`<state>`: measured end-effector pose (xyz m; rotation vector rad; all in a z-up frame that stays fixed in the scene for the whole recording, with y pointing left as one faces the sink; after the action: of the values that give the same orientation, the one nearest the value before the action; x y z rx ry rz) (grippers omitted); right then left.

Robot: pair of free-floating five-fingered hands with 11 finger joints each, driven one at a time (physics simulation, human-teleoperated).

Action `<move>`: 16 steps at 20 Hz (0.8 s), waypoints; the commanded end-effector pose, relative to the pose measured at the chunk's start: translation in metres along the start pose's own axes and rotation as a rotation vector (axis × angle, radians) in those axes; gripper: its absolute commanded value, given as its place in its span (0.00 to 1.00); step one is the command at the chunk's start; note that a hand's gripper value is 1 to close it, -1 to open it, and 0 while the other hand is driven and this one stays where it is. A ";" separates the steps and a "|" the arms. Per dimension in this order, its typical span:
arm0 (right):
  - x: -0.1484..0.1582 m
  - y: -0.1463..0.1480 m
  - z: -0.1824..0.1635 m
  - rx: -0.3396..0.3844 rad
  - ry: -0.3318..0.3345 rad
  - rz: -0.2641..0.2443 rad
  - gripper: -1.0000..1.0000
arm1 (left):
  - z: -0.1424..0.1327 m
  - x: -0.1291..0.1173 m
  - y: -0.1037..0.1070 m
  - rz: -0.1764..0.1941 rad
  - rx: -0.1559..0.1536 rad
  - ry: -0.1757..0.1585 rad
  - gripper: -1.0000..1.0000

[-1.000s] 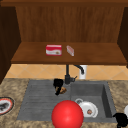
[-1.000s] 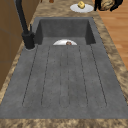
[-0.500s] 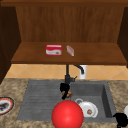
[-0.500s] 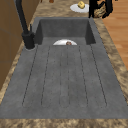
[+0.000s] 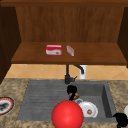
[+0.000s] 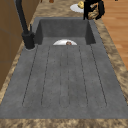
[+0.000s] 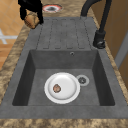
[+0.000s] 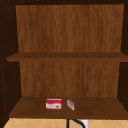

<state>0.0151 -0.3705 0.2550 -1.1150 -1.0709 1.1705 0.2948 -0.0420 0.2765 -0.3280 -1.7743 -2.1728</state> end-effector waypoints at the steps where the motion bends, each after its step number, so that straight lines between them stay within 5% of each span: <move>1: 0.000 0.000 0.000 0.000 0.000 0.000 0.50 | -0.025 -0.009 -0.008 0.009 0.016 0.039 1.00; 10: 0.000 0.000 0.000 0.000 0.000 0.000 0.50 | -0.083 -0.051 -0.047 0.028 0.020 0.045 1.00; 16: 0.000 0.000 0.000 0.000 0.000 0.000 0.50 | -0.107 -0.114 -0.075 0.027 0.024 0.020 1.00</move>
<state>0.0151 -0.3705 0.2550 -1.1150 -1.0709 1.1705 0.3514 -0.1181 0.1668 -0.3321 -1.7705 -2.1682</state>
